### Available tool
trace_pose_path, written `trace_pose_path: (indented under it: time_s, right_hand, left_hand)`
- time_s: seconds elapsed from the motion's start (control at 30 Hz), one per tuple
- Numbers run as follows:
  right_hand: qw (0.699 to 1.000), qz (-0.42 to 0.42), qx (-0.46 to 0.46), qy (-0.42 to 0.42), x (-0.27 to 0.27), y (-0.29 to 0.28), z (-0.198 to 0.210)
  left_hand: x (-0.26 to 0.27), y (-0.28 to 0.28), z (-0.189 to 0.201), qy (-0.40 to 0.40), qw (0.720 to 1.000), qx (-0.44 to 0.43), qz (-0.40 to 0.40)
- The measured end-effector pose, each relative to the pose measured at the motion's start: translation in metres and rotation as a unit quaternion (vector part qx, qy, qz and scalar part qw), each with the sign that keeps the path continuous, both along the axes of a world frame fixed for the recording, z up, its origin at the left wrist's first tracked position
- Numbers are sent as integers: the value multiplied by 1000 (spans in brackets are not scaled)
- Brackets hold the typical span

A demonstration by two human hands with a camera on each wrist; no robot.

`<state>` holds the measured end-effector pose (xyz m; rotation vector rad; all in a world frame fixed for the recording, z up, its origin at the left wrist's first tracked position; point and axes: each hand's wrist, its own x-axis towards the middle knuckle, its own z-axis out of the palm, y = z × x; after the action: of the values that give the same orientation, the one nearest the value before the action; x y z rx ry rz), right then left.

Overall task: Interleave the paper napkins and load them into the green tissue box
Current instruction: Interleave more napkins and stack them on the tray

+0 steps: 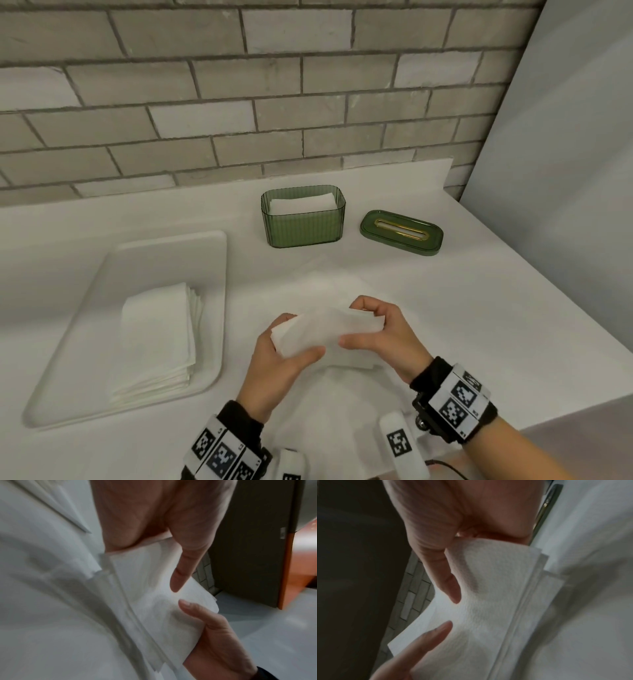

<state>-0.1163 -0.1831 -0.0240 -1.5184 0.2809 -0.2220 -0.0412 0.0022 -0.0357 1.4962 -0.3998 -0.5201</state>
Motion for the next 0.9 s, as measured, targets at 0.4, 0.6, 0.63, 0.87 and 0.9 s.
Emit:
trace_pose_path:
  time_s: [0.4,0.6,0.63,0.87,0.9]
  right_hand:
    - [999,11,-23,-38,-3,7,-6]
    - [1000,15,-9,-6,-3,-6,-18]
    - [999,20,-17,22,-3,-6,-27]
    - [999,5,-51,17,13,-16,-26]
    - [998,16,-52,27,13,-16,-23]
  left_hand:
    - [-10,4,0,-8,999,-10,48]
    - [-1,6,-12,-37,997,65,28]
    - [0,7,-20,-28,995,98,10]
    - [5,-2,-13,9,996,76,40]
    - [8,-3,-17,11,996,81,41]
